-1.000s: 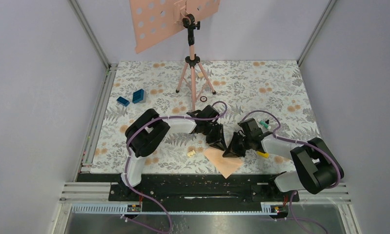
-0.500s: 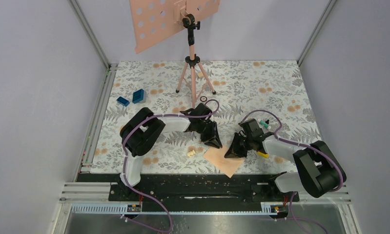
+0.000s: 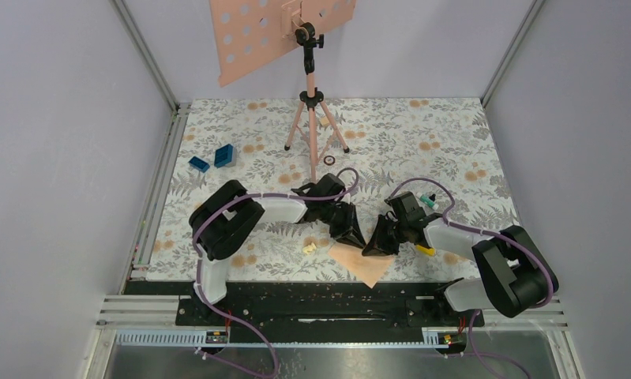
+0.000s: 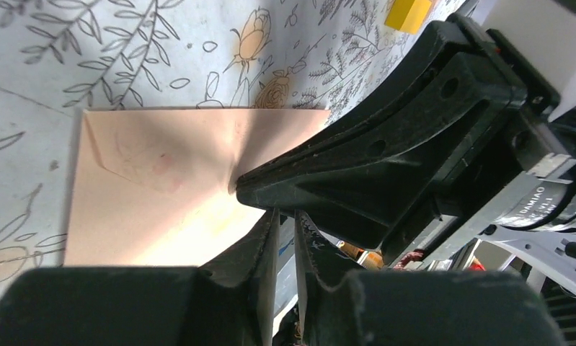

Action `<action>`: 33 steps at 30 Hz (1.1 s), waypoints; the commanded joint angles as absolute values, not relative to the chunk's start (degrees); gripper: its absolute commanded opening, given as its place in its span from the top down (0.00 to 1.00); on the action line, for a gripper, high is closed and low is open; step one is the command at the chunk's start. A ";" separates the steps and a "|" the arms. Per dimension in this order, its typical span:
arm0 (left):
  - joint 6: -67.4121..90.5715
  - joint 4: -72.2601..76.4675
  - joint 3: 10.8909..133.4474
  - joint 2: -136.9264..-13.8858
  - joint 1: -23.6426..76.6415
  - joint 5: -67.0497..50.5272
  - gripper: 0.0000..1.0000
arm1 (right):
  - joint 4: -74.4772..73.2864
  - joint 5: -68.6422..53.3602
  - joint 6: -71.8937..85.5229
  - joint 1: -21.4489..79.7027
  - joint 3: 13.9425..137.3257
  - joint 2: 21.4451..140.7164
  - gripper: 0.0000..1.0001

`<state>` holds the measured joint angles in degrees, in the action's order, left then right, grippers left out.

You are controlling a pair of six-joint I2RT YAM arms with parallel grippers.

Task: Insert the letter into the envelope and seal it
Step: Seal the envelope flap on the envelope.

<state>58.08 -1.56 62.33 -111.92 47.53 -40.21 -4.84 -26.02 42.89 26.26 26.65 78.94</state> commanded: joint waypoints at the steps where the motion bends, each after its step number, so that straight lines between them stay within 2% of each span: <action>1: 58.37 -1.54 62.15 -113.38 48.15 -40.45 0.87 | -7.87 -22.12 40.94 26.79 26.65 80.91 1.00; 10: 54.46 -11.05 64.02 -114.26 48.03 -34.83 1.00 | -7.84 -23.44 41.66 26.80 27.10 78.03 1.00; 20: 54.14 -12.41 64.97 -115.98 48.06 -33.03 1.00 | -7.42 -25.41 41.61 28.10 27.18 74.80 1.00; 33: 54.42 -11.70 64.97 -115.28 48.06 -32.97 1.00 | -3.45 -25.18 43.33 31.29 27.58 81.86 1.00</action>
